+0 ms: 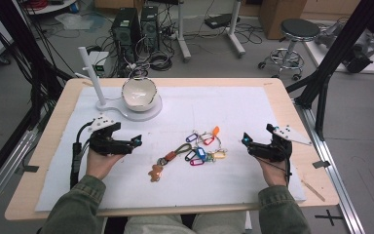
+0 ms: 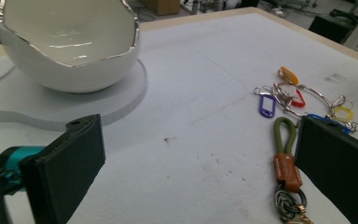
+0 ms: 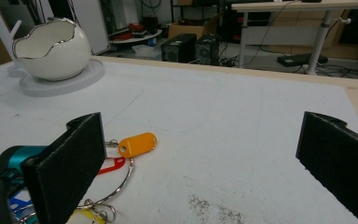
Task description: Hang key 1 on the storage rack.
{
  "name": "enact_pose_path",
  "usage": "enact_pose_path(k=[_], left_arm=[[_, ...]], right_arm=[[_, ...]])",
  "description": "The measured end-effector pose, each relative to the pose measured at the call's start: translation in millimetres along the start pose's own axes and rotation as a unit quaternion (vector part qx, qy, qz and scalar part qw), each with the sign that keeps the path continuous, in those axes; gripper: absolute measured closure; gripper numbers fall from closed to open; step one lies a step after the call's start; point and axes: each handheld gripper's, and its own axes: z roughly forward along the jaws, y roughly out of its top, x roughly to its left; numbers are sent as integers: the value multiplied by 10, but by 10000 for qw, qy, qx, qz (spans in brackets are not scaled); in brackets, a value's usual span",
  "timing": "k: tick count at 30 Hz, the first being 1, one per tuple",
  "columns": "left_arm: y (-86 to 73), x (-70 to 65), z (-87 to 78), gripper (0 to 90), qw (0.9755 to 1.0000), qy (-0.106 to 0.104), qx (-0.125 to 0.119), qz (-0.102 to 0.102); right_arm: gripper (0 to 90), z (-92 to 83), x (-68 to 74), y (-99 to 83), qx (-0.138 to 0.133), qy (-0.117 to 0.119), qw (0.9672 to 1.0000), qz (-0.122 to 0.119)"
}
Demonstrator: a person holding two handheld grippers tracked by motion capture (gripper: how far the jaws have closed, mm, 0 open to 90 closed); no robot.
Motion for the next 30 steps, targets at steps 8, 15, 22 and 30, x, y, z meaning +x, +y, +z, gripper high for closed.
enact_pose_path(k=[8, 15, 22, 30], left_arm=[[-9, -158, 123, 23, 9997, -184, 152, 92], [-42, -250, 231, 23, 9985, -319, 403, 207], [-66, -346, 327, 23, 9966, -545, 572, 241], [-87, -446, 406, 23, 9949, -653, 681, 356]], right_arm=[[5, 2, 7, -2, 40, 18, 10000, -8], [5, 4, 7, -1, 17, 29, 10000, -53], [5, 3, 16, -4, 56, 29, 10000, -37], [5, 6, 13, -6, 56, 51, 9999, -80]])
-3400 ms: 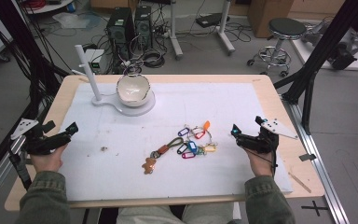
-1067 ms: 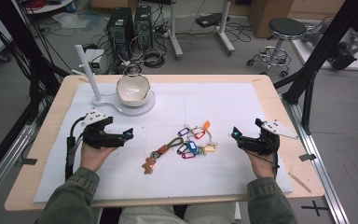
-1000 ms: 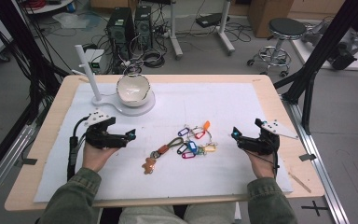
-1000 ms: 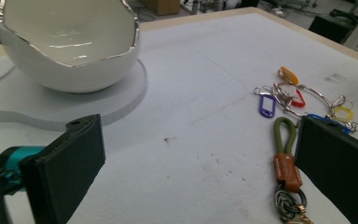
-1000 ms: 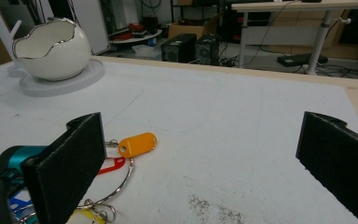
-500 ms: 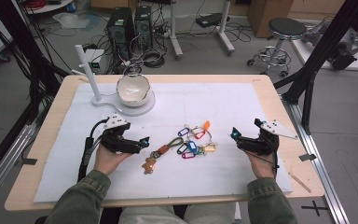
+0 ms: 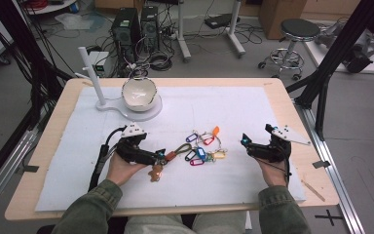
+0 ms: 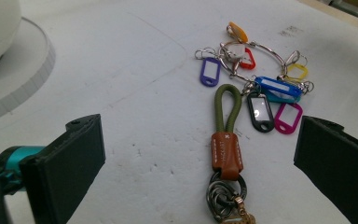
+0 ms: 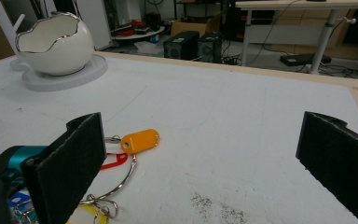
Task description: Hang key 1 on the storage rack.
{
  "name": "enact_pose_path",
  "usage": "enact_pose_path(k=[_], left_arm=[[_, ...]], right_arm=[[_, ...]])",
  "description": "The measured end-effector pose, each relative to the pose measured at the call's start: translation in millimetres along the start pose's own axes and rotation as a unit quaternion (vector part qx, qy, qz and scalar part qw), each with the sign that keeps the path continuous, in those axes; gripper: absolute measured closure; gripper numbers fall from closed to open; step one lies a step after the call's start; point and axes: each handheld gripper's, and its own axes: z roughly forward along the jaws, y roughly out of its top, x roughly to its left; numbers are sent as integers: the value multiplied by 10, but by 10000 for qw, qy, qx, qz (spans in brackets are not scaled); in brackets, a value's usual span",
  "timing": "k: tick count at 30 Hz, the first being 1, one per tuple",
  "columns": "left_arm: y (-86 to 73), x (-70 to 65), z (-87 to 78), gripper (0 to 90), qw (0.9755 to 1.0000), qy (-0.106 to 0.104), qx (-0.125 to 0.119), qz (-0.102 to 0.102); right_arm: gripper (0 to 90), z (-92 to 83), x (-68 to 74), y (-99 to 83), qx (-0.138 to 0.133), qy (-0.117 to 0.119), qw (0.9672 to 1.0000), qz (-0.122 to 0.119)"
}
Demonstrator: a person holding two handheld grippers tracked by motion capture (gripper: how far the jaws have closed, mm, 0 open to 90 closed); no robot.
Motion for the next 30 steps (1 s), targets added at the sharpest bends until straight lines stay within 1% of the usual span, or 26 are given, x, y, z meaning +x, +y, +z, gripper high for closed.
enact_pose_path(k=[2, 5, 8, 9, 10, 14, 16, 17, 20, 22, 23, 25, 28, 30], left_arm=[[-3, -31, 29, 23, 10000, -27, 55, 33], [-6, -74, 77, 23, 9998, -130, 145, 90], [-15, -141, 153, 23, 9994, -160, 248, 157], [-15, -141, 153, 23, 9994, -160, 248, 157], [-22, -171, 190, 23, 9991, -198, 310, 232], [-39, -218, 250, 23, 9986, -253, 339, 302], [-46, -248, 299, 24, 9978, -280, 448, 388], [-53, -265, 321, 24, 9974, -259, 517, 442], [-75, -308, 378, 24, 9961, -268, 661, 529], [-83, -333, 417, 24, 9945, -264, 805, 616], [-83, -333, 417, 25, 9945, -264, 805, 616], [-89, -341, 427, 91, 9941, -310, 827, 628], [-94, -340, 438, 122, 9934, -306, 894, 651], [-99, -338, 444, 163, 9931, -271, 933, 658]], right_arm=[[5, -1, 0, 0, 1, 3, 10000, 2], [5, 1, 0, 0, 5, 0, 10000, 0], [5, 1, -2, -1, 3, 15, 10000, -5], [5, 0, -1, 0, 3, 27, 10000, 18], [6, -1, -2, 0, 2, 32, 10000, 30], [6, -6, -1, 0, -1, 31, 10000, 67], [6, -6, -1, -1, -7, 25, 10000, 51], [5, -6, -1, -1, -9, 25, 10000, 47], [5, -8, -1, -2, -7, 28, 10000, 53], [5, -12, -8, -3, -19, 13, 10000, 23], [5, -12, -8, -3, -19, 13, 10000, 23], [5, -15, -8, -4, -15, 21, 10000, 39], [6, -14, -8, -4, -18, 17, 10000, 25], [5, -13, -9, -4, -19, 19, 10000, 20]])
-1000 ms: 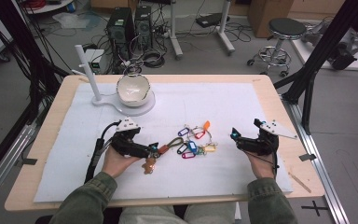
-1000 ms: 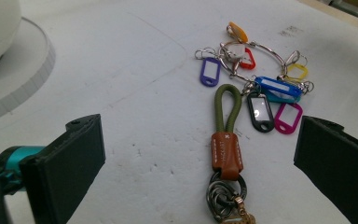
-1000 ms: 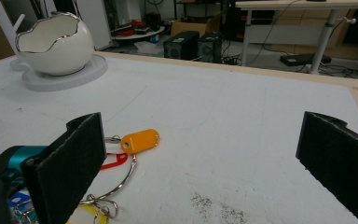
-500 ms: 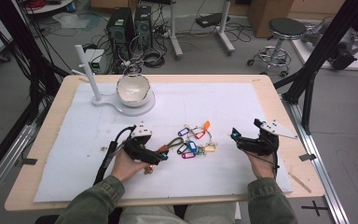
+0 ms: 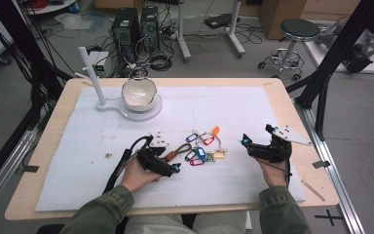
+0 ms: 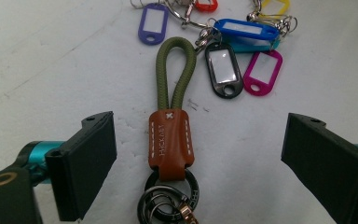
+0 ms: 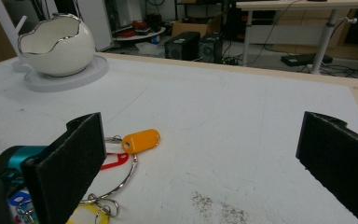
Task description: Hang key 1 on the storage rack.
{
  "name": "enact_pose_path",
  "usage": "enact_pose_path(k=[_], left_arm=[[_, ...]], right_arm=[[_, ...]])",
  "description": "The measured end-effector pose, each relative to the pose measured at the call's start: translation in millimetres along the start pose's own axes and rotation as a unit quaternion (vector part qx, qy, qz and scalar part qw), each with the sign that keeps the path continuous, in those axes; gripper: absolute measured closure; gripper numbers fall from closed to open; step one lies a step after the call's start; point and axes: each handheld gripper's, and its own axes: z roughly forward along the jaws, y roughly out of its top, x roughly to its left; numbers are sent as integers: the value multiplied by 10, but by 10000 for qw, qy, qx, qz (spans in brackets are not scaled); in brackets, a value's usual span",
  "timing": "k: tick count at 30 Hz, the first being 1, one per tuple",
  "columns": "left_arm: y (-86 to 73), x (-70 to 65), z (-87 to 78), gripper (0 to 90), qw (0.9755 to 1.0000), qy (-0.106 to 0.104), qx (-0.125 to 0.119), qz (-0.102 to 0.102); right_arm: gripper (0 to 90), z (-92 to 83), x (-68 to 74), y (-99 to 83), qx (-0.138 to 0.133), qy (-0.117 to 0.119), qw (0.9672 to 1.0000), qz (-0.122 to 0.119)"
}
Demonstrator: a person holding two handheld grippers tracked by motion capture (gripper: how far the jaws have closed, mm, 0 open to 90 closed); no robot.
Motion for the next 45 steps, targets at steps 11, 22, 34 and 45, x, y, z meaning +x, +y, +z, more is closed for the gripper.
enact_pose_path(k=[11, 22, 34, 45], left_arm=[[-24, 66, 43, 465, 9994, 159, 298, -21], [-11, 126, -4, 703, 9988, 261, 308, -266], [4, 160, -123, 688, 9993, 177, 62, -314], [13, 243, -283, 685, 9983, 192, -181, -514]], right_arm=[[5, -1, 7, -1, 25, 7, 10000, 31], [5, -3, -3, -1, 7, 5, 10000, 6], [6, -3, 3, -3, 26, 0, 10000, 22], [5, 3, 5, -5, 40, -10, 10000, -15]])
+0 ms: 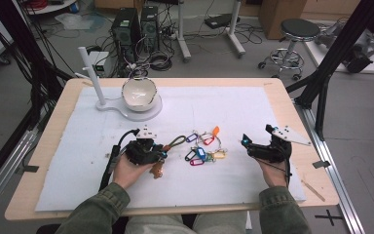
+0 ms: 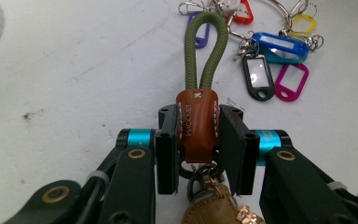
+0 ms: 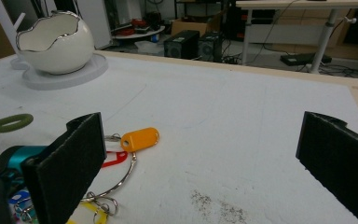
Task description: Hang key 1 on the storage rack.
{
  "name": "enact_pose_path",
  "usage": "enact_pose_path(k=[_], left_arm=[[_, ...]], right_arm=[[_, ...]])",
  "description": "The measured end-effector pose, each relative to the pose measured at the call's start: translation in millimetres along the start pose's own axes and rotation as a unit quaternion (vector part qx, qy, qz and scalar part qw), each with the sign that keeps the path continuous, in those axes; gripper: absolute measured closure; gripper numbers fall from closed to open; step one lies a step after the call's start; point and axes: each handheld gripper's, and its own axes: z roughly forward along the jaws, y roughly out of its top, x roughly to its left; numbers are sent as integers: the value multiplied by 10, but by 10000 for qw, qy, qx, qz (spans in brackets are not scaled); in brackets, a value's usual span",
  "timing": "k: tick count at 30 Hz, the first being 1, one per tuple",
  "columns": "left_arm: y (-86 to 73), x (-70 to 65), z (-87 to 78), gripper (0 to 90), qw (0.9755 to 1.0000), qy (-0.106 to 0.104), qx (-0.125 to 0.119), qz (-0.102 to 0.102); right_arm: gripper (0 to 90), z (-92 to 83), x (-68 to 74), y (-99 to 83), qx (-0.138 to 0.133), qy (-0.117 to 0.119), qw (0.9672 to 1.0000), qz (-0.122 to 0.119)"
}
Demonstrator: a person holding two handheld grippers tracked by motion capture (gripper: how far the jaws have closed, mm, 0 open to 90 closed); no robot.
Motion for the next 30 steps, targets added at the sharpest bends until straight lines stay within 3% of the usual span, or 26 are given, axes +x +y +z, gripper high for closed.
enact_pose_path(k=[16, 22, 24, 30], left_arm=[[17, 183, -282, 683, 9985, 180, -415, -321], [16, 320, -447, 682, 9957, 286, -667, -577], [0, 402, -534, 683, 9931, 319, -832, -766], [-17, 503, -651, 683, 9902, 406, -975, -916]], right_arm=[[6, 10, 7, -6, 47, 22, 10000, -6], [5, 12, 8, -6, 54, 18, 10000, -12], [5, 13, 7, -7, 51, 15, 10000, -13], [5, 18, 14, -9, 76, 25, 10000, -22]])
